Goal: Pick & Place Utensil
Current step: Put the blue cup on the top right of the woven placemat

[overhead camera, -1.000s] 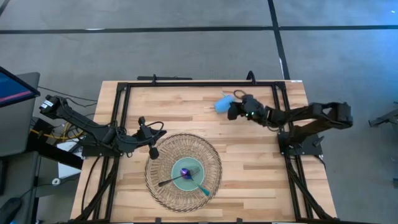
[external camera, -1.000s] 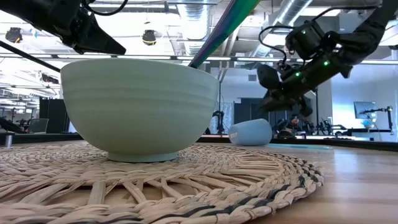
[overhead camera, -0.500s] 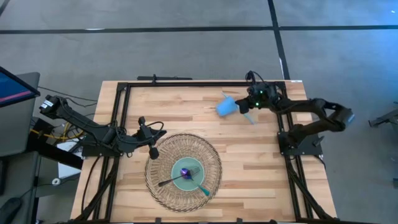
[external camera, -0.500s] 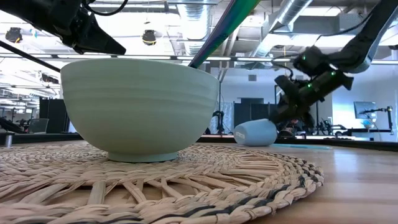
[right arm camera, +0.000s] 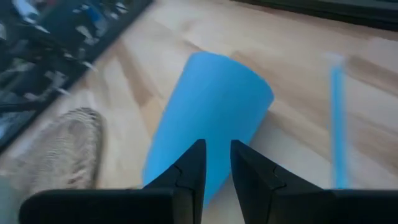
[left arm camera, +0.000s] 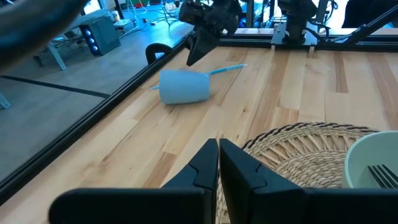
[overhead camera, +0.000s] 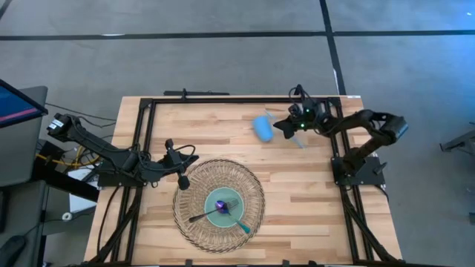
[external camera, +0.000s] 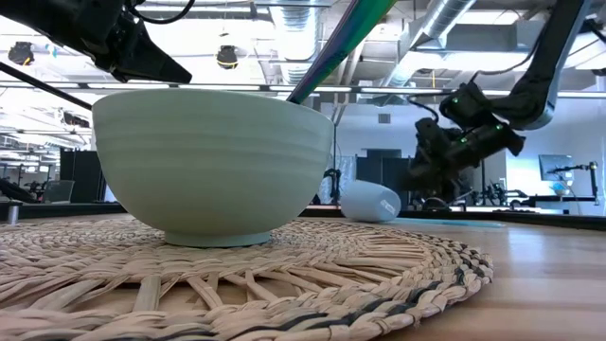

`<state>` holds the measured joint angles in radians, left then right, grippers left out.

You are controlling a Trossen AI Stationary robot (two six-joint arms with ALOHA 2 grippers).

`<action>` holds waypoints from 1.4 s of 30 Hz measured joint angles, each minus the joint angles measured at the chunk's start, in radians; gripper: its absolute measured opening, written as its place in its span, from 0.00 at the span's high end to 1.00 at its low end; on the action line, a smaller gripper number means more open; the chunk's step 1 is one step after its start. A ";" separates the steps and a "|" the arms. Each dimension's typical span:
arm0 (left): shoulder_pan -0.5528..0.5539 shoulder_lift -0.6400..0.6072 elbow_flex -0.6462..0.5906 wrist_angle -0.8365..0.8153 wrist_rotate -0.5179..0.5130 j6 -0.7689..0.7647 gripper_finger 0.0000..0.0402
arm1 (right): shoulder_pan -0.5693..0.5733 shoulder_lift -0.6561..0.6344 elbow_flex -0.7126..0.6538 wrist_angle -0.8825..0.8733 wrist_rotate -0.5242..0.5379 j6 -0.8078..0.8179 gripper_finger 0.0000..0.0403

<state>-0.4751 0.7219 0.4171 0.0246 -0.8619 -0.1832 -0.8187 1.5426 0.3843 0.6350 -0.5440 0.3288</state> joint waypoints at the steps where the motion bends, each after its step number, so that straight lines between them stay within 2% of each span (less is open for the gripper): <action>1: 0.000 0.000 0.000 0.000 0.000 0.001 0.96 | 0.008 0.000 0.000 0.012 -0.005 0.016 0.83; 8: 0.000 0.000 0.000 0.000 0.000 0.003 0.96 | 0.152 0.000 0.000 0.013 0.003 0.091 0.83; 11: 0.000 0.000 0.000 0.000 0.000 -0.001 0.96 | 0.243 0.000 0.000 0.014 0.054 0.091 0.83; 20: 0.000 0.009 0.000 0.051 -0.001 -0.118 0.96 | 0.430 0.000 0.002 0.024 0.410 0.124 0.83; 24: 0.018 0.069 0.000 0.126 0.001 -0.114 0.96 | 0.501 0.000 0.006 0.070 0.549 0.143 0.83; 28: 0.065 0.179 0.000 0.238 0.034 -0.113 0.96 | 0.566 0.000 0.026 0.071 0.597 0.168 0.83; 31: 0.132 0.261 0.001 0.313 0.111 -0.087 0.96 | 0.609 0.000 0.029 0.070 0.607 0.169 0.83; 36: 0.314 0.352 0.001 0.372 0.315 -0.114 0.96 | 0.653 0.000 0.030 0.000 0.744 0.200 0.83; 40: 0.510 0.404 0.001 0.448 0.664 -0.197 0.96 | 0.667 0.000 0.030 -0.100 0.807 0.282 0.83; 42: 0.594 0.437 0.001 0.483 0.798 -0.223 0.96 | 0.676 0.000 0.030 -0.116 0.831 0.300 0.83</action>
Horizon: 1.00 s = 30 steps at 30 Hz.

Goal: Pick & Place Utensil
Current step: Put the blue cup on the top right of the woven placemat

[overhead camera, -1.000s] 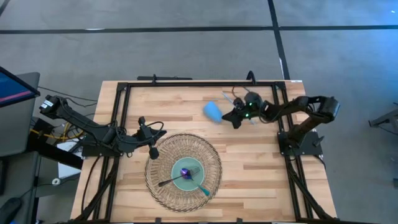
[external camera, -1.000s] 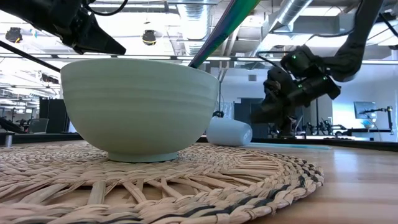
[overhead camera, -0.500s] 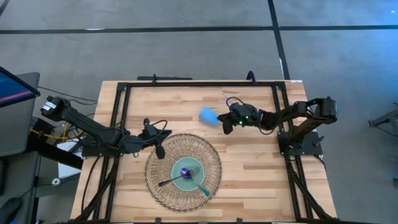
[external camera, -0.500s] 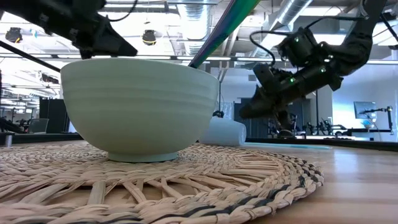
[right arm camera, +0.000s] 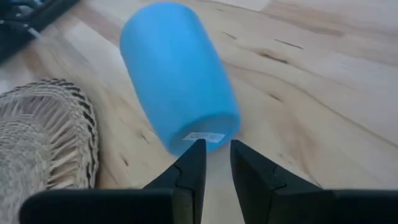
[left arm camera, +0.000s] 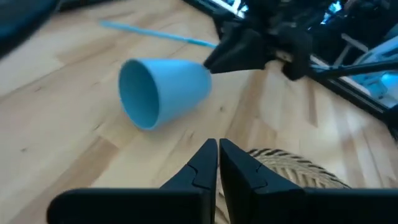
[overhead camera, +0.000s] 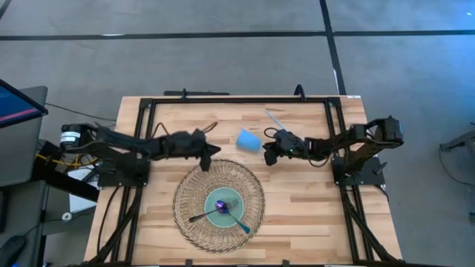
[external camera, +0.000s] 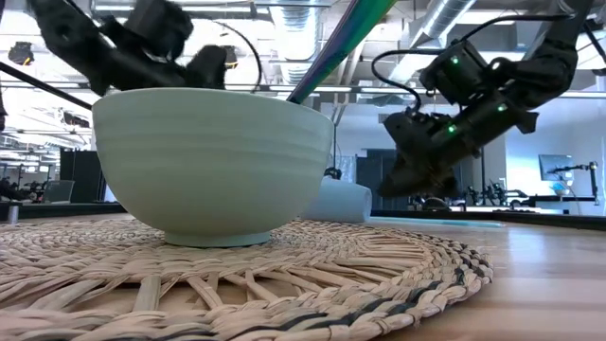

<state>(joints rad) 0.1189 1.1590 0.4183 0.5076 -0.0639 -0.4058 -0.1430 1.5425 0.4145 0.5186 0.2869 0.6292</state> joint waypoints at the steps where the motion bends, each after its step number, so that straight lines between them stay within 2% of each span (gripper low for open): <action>1: 0.037 0.019 0.000 0.014 0.044 -0.002 0.95 | 0.004 0.000 0.000 -0.002 0.006 0.001 0.83; 4: 0.117 0.091 0.000 0.069 0.123 -0.004 0.91 | 0.013 0.000 0.000 0.016 0.010 0.001 0.83; 8: 0.170 0.207 0.008 0.203 0.207 -0.004 0.83 | 0.019 0.000 0.010 0.013 0.010 0.000 0.83; 11: 0.182 0.284 0.055 0.258 0.226 -0.004 0.76 | 0.015 0.000 0.016 0.013 0.010 -0.007 0.83; 17: 0.194 0.443 0.201 0.261 0.233 0.013 0.66 | -0.010 0.000 0.019 0.012 0.029 -0.008 0.83; 23: 0.231 0.584 0.320 0.257 0.249 0.009 0.62 | -0.060 0.000 0.019 0.012 0.029 -0.053 0.83; 30: 0.268 0.653 0.379 0.259 0.288 0.005 0.64 | -0.140 0.000 0.029 0.012 0.015 -0.130 0.85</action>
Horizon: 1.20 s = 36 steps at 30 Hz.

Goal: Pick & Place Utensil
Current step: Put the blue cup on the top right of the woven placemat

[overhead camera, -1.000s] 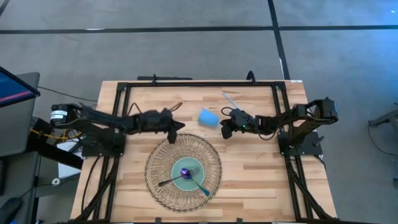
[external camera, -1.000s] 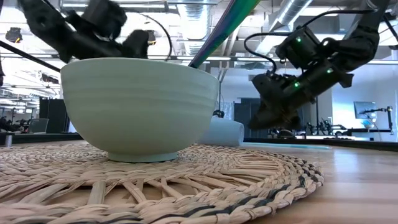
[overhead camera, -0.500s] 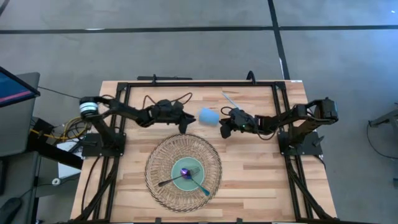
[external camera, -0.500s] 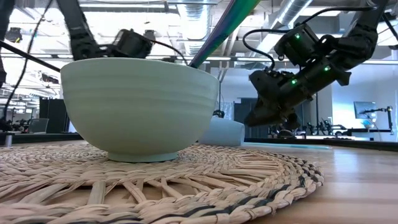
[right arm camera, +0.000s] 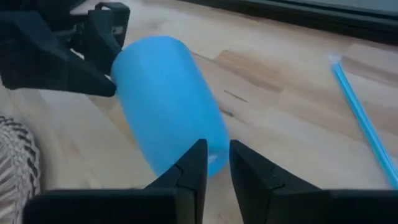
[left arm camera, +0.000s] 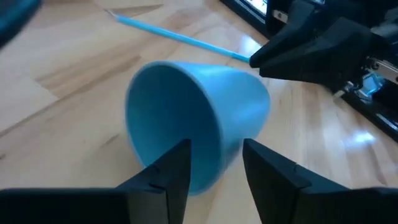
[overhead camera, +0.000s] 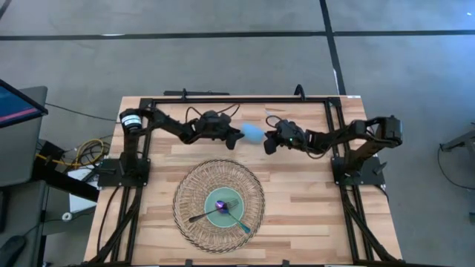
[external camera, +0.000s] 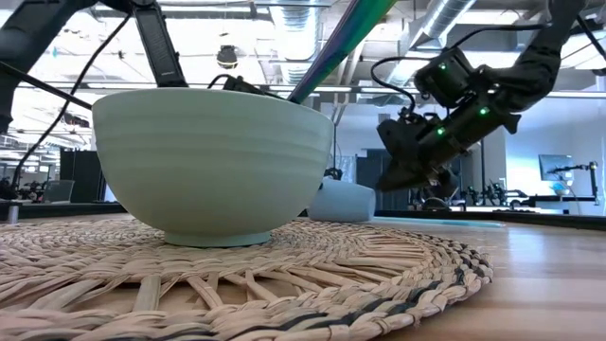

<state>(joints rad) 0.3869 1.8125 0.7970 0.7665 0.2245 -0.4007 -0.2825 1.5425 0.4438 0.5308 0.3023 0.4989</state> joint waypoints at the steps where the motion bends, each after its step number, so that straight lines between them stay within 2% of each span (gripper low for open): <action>1: 0.003 0.002 0.004 0.002 0.017 0.002 0.64 | -0.010 0.000 0.004 0.000 -0.013 -0.001 0.85; 5: 0.002 0.002 0.003 0.002 0.093 0.028 0.70 | -0.029 0.000 0.015 0.000 -0.044 -0.009 0.86; 11: -0.016 -0.003 0.003 0.007 0.121 0.113 0.94 | -0.016 0.000 0.020 0.000 -0.047 -0.012 0.87; 13: -0.020 -0.003 0.003 0.010 0.121 0.114 0.98 | -0.005 0.000 0.020 0.000 -0.048 -0.012 0.87; 21: -0.021 -0.003 0.003 0.013 0.111 0.049 0.99 | 0.028 0.000 0.020 0.000 -0.043 -0.002 0.87; 29: -0.027 -0.003 0.003 0.013 0.091 0.055 0.90 | 0.032 0.000 0.020 0.000 -0.043 0.016 0.87; 36: -0.067 -0.061 0.001 0.015 0.117 0.054 0.87 | 0.118 0.000 0.019 0.019 -0.042 0.023 0.87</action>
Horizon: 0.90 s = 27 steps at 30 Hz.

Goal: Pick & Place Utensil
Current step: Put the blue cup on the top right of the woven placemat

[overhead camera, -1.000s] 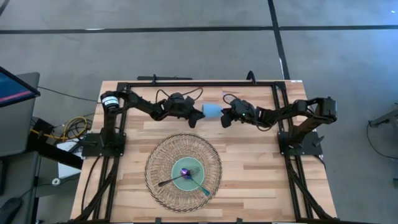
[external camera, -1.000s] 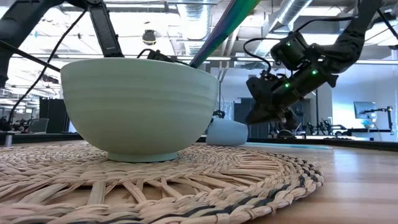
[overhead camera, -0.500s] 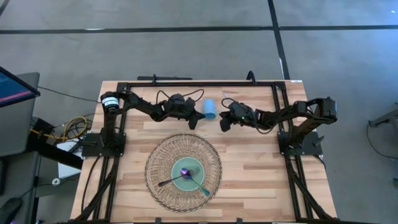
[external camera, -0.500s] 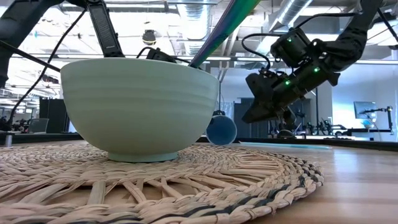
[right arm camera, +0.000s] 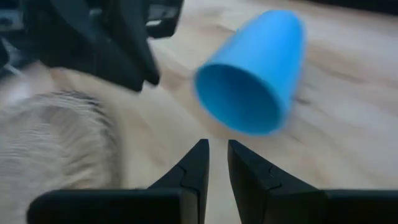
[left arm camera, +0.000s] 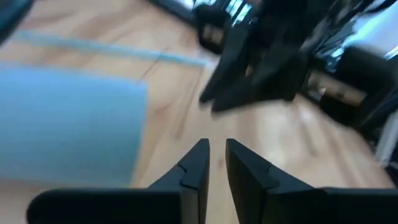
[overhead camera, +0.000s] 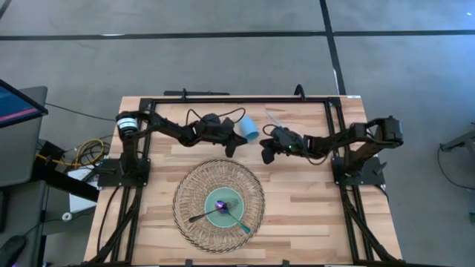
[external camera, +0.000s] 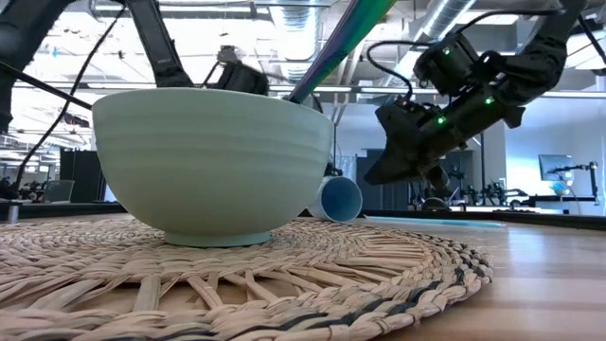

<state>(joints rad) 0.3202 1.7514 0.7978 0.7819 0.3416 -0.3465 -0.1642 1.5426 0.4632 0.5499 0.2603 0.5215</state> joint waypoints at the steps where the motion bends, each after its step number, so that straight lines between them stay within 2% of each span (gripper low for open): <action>1: -0.004 -0.022 0.000 0.003 -0.001 0.002 0.87 | 0.015 0.000 0.000 0.021 0.000 0.021 0.87; 4: -0.008 -0.112 -0.011 0.000 -0.073 0.064 0.90 | 0.048 0.000 0.000 0.096 0.032 0.067 0.87; 7: 0.017 -0.198 -0.014 -0.080 -0.262 0.135 0.92 | 0.068 0.000 0.000 0.143 0.163 0.137 0.87; 9: 0.049 -0.226 -0.014 -0.153 -0.343 0.133 0.93 | 0.067 0.007 0.004 0.144 0.228 0.215 0.87; 12: 0.098 -0.227 -0.016 -0.237 -0.343 0.084 0.95 | 0.063 0.061 0.026 0.154 0.239 0.295 0.87; 18: 0.183 -0.160 -0.006 -0.242 -0.316 0.006 0.98 | 0.069 0.272 0.112 0.269 0.199 0.389 0.87; 23: 0.249 -0.090 0.011 -0.236 -0.268 -0.041 0.99 | 0.072 0.403 0.164 0.442 0.185 0.413 0.87; 27: 0.277 -0.072 0.008 -0.238 -0.223 -0.063 0.98 | 0.070 0.458 0.201 0.460 0.188 0.415 0.87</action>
<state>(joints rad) 0.5976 1.6791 0.8059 0.5443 0.1187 -0.4095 -0.0938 2.0006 0.6643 1.0097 0.4478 0.9363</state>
